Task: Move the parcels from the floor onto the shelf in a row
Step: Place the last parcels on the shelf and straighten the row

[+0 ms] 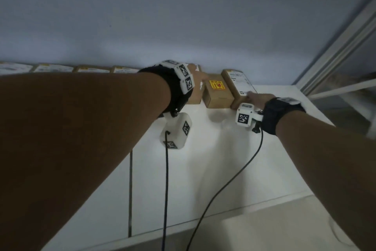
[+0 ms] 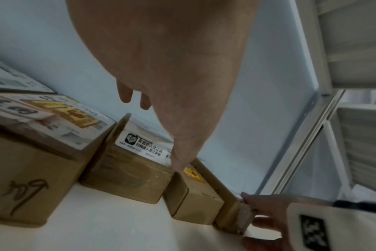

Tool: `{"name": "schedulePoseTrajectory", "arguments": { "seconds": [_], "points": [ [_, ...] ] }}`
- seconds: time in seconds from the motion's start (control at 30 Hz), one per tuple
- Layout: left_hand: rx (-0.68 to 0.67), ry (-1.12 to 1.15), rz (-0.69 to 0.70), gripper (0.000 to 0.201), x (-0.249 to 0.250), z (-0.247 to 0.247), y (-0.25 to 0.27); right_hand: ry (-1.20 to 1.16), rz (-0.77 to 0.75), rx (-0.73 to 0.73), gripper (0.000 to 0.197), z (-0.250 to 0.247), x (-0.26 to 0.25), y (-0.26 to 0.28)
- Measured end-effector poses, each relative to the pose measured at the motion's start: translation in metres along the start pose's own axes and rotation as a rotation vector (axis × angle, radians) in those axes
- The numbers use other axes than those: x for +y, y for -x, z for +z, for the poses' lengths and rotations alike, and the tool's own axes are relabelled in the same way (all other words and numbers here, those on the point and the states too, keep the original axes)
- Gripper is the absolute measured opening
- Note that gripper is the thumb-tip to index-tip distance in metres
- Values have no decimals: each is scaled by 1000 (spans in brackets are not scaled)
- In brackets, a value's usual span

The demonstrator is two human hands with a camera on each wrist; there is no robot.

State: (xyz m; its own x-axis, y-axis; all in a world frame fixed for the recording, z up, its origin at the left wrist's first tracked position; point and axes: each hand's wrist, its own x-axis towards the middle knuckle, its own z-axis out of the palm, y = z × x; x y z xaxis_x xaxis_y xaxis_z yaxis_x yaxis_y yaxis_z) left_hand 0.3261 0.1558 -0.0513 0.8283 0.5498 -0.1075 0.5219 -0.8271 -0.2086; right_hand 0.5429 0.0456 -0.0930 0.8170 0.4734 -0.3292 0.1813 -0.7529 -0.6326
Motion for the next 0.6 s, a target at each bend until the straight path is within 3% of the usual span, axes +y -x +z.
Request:
{"name": "schedulePoseTrajectory", "arguments": {
  "seconds": [0.07, 0.17, 0.23, 0.37, 0.5, 0.6],
  "points": [
    [-43, 3, 16, 54, 0, 0, -2, 152, -30, -1, 52, -2, -5, 3],
    [8, 11, 33, 43, -1, 6, -7, 338, -128, -29, 51, -1, -11, 6],
    [5, 119, 16, 46, -5, 8, -8, 401, -163, -56, 50, -1, -16, 12],
    [-38, 202, -21, 48, -14, 16, -10, 434, -180, -111, 45, 1, -19, 16],
    [-27, 274, -60, 47, -14, 20, -13, 402, -172, -94, 42, 6, -21, 18],
    [-63, 385, -91, 57, -14, 19, -10, 332, -168, -53, 31, 10, -20, 16]
  ]
}}
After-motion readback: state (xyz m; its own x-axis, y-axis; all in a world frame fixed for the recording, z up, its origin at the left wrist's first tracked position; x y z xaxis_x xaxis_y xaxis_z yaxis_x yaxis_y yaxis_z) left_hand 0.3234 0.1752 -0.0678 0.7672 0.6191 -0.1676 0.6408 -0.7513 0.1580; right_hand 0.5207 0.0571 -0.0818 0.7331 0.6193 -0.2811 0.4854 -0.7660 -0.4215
